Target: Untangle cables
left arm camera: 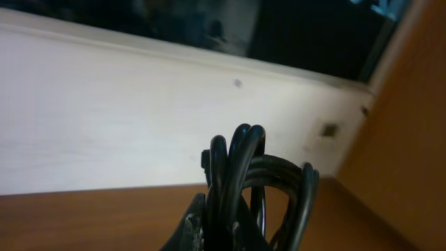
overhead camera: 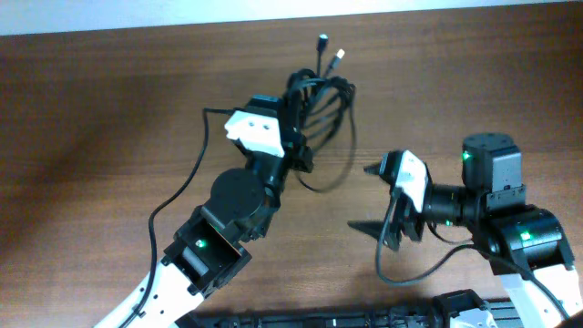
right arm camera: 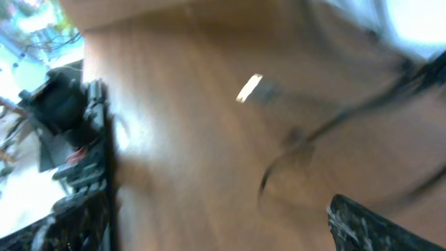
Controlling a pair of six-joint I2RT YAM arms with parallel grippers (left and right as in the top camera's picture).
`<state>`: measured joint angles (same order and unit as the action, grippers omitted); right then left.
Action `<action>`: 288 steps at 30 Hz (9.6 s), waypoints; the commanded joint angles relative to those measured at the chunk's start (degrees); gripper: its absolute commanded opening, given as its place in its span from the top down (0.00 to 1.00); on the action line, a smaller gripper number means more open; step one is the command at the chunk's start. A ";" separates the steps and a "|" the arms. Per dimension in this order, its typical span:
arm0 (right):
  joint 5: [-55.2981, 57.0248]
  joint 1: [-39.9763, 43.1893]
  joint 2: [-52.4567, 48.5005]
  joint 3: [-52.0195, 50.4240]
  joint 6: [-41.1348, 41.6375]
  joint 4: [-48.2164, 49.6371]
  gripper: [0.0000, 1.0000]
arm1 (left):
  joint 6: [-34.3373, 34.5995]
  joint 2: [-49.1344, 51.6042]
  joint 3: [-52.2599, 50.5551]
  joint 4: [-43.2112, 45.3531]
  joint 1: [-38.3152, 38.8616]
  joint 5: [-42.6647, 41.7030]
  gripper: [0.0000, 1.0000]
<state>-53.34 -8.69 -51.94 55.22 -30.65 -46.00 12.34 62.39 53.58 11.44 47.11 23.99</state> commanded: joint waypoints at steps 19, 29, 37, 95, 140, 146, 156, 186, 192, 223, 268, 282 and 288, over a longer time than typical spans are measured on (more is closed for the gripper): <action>-0.66 -0.31 -1.51 0.17 79.65 37.29 0.15 | -3.26 -0.96 1.49 -1.95 -0.04 -23.19 1.00; -0.57 -0.31 -2.71 0.17 79.36 37.94 0.72 | -3.26 -0.96 1.49 -2.40 -0.04 -23.19 1.00; -0.61 -0.31 -4.22 0.17 78.97 37.92 0.96 | -6.49 -0.96 1.49 -2.58 -0.07 -22.01 1.00; -22.40 22.75 -4.46 0.20 67.34 76.89 0.96 | -18.43 -1.03 1.49 -21.40 -0.04 -41.86 1.00; -35.52 22.58 -12.07 0.07 66.88 44.00 0.02 | 0.90 -8.04 1.51 -13.57 -8.20 -3.54 1.00; -26.62 22.58 -10.97 0.09 67.54 40.98 0.02 | 0.94 -7.91 1.55 -13.64 -9.70 -17.35 1.00; -7.02 22.58 -7.10 0.09 57.44 22.75 0.02 | 1.92 -4.63 9.22 -25.27 -17.66 -34.34 1.00; -22.45 22.58 13.55 0.09 12.83 8.37 0.28 | -31.30 10.95 13.62 -23.98 -9.70 -76.65 1.00; -24.48 22.58 13.53 0.07 11.54 8.00 0.29 | -31.30 10.95 13.62 -22.53 -9.70 -80.43 1.00; -14.32 22.58 13.53 0.09 12.22 8.11 0.96 | -15.13 10.99 13.62 -17.11 -6.95 -63.17 0.01; -5.53 22.53 6.40 0.09 54.95 33.24 0.96 | 61.64 11.28 13.62 -12.98 -3.96 -50.51 0.37; -7.54 19.12 4.90 0.09 54.75 34.07 0.96 | 62.03 12.87 13.62 -9.05 -2.47 -49.35 0.48; -7.54 17.29 4.90 0.09 54.75 34.99 0.96 | 62.03 12.87 13.62 -8.85 -2.47 -49.35 0.53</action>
<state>-59.90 9.61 -47.44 54.94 23.97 -11.51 74.24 74.96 66.04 2.22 44.51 -26.26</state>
